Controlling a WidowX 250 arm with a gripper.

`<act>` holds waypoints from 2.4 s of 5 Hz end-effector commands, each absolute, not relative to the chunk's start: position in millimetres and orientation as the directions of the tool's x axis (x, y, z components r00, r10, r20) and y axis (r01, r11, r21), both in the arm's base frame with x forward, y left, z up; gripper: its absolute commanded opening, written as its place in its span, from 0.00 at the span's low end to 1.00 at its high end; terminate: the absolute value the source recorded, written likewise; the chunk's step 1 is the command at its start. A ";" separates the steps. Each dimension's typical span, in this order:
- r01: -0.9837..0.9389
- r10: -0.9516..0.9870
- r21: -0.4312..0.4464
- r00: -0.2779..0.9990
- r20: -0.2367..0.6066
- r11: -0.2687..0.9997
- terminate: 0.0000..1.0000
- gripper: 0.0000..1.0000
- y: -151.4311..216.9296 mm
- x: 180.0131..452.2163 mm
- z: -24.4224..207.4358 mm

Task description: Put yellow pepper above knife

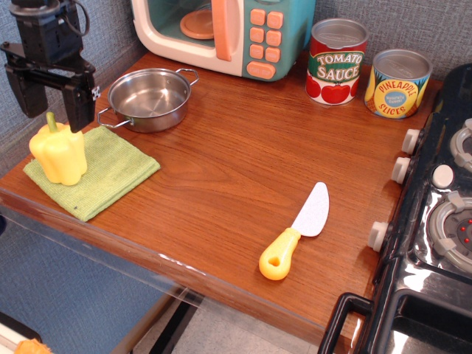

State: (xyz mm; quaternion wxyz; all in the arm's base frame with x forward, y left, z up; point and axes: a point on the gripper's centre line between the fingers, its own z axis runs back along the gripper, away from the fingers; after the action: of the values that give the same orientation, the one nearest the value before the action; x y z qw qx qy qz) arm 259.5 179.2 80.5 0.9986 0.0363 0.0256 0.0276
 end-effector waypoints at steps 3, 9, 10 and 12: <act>-0.059 0.062 0.112 0.998 -0.021 0.992 0.00 0.00 184.9 258.1 83.1; 0.180 -0.175 -0.086 0.983 0.062 0.980 0.00 0.00 10.7 341.4 119.9; 0.190 -0.186 -0.063 0.980 0.065 0.980 0.00 0.00 -32.0 369.4 114.8; 0.194 -0.188 -0.043 0.975 0.117 0.980 0.00 0.00 -62.5 422.5 124.0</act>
State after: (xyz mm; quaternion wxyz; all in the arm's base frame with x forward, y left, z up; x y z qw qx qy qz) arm 423.4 -58.8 98.9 0.9950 -0.0254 -0.0240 -0.0932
